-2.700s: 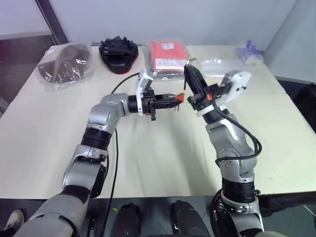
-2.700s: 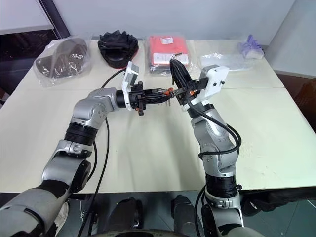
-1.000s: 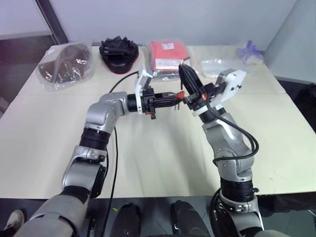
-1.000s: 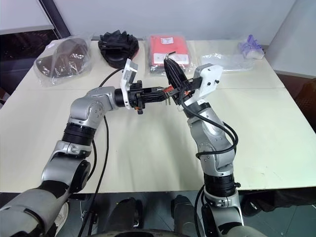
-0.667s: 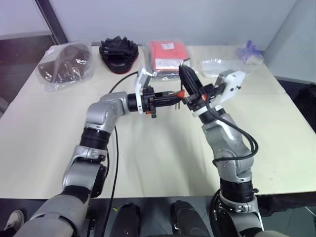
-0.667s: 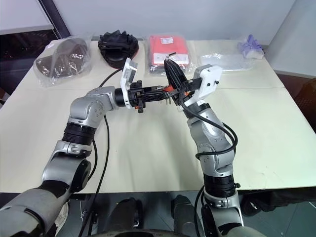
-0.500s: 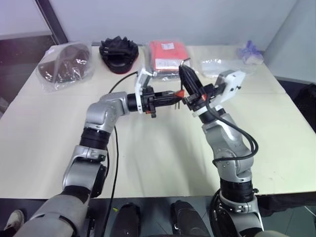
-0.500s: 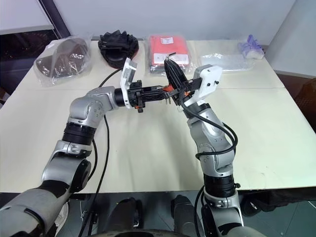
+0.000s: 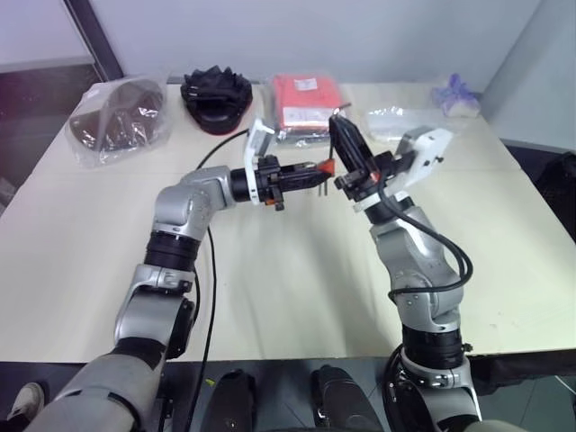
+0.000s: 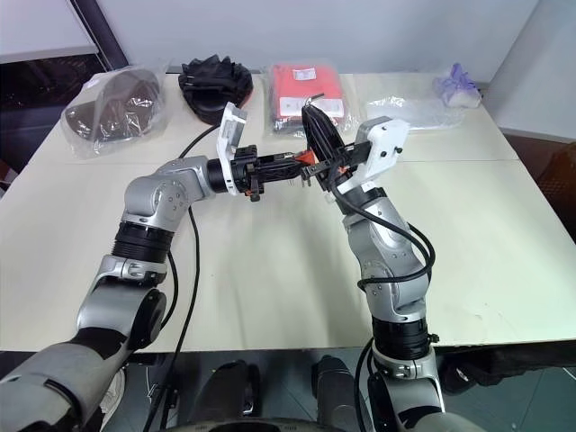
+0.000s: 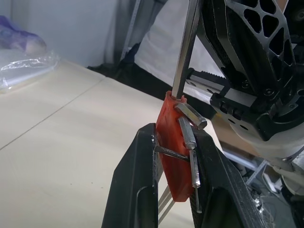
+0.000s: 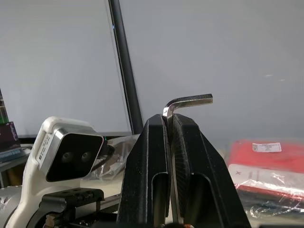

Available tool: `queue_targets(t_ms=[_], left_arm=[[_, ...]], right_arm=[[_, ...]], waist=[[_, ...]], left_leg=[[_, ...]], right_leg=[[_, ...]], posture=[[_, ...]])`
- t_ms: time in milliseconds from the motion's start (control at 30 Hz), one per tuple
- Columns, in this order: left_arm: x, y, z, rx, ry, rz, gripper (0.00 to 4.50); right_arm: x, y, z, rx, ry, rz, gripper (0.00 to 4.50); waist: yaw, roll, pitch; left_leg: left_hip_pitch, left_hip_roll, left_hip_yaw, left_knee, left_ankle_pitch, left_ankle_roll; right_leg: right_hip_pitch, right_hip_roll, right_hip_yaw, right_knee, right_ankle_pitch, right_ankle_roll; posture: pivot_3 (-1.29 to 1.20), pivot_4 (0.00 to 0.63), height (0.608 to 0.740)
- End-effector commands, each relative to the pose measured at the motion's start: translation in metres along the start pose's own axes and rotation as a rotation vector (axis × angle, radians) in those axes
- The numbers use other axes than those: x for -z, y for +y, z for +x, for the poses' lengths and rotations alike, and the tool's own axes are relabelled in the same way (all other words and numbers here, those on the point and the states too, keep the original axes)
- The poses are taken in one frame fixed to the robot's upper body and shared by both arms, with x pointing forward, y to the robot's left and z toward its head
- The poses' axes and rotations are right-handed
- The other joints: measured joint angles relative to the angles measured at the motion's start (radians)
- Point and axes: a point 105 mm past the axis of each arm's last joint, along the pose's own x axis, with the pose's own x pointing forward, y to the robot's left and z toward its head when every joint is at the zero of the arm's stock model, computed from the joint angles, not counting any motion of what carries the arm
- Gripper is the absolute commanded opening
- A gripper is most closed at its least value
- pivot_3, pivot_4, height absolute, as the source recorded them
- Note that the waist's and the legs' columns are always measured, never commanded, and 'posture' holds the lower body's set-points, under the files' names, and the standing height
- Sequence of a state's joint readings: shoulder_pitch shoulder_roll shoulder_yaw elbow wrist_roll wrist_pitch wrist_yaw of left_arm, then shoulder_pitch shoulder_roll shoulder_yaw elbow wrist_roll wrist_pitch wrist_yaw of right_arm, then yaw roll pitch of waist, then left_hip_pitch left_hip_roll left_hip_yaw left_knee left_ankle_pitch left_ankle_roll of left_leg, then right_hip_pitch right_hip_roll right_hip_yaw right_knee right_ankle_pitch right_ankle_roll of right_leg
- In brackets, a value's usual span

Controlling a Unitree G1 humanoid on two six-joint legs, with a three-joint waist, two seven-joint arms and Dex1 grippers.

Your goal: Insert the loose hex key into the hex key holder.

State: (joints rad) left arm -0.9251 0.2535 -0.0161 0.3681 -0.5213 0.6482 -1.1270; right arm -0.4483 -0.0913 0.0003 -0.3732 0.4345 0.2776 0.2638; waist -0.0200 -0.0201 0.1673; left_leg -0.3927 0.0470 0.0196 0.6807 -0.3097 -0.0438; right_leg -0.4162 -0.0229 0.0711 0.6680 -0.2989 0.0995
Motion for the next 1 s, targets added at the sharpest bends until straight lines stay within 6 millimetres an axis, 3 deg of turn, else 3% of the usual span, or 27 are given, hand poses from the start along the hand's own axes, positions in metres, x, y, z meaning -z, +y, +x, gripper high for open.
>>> queue_targets(t_ms=[33, 567, 667, 733, 1000], left_arm=[[-0.021, -0.009, 0.003, 0.037, -0.039, 0.064, 0.28], [-0.027, -0.009, 0.004, 0.036, -0.059, 0.044, 0.28], [-0.025, -0.01, 0.004, 0.04, -0.052, 0.045, 0.28], [-0.024, -0.011, 0.004, 0.04, -0.051, 0.042, 0.28], [-0.015, -0.013, 0.006, 0.045, -0.039, 0.022, 0.28]], right_arm=[[-0.011, 0.009, -0.001, -0.036, -0.037, -0.035, 0.08], [0.009, 0.011, -0.023, -0.027, 0.054, -0.07, 0.08], [0.017, 0.009, -0.034, -0.018, 0.101, -0.06, 1.04], [0.019, 0.008, -0.043, -0.019, 0.122, -0.046, 1.92], [0.02, -0.014, -0.094, 0.091, 0.229, -0.083, 1.92]], waist=[[0.0, 0.0, 0.0], [0.001, 0.0, 0.0], [0.001, 0.0, 0.0], [0.002, 0.0, 0.0], [0.005, 0.0, 0.0]], left_leg=[[0.0, 0.0, 0.0, 0.0, 0.0, 0.0], [0.0, 0.0, 0.0, 0.0, 0.0, 0.0], [0.0, 0.0, 0.0, 0.0, 0.0, 0.0], [0.0, 0.0, 0.0, 0.0, 0.0, 0.0], [0.0, -0.001, 0.0, 0.0, 0.0, 0.0]], right_leg=[[0.0, 0.0, 0.0, 0.0, 0.0, 0.0], [0.0, 0.0, 0.0, 0.0, 0.0, 0.0], [0.0, 0.0, 0.0, 0.0, 0.0, 0.0], [0.0, 0.0, 0.0, 0.0, 0.0, 0.0], [0.001, 0.0, 0.0, -0.001, 0.0, 0.0]], posture=[[0.0, 0.15, 0.74], [0.0, 0.15, 0.74], [0.0, 0.15, 0.74], [0.0, 0.15, 0.74], [0.0, 0.15, 0.74]])
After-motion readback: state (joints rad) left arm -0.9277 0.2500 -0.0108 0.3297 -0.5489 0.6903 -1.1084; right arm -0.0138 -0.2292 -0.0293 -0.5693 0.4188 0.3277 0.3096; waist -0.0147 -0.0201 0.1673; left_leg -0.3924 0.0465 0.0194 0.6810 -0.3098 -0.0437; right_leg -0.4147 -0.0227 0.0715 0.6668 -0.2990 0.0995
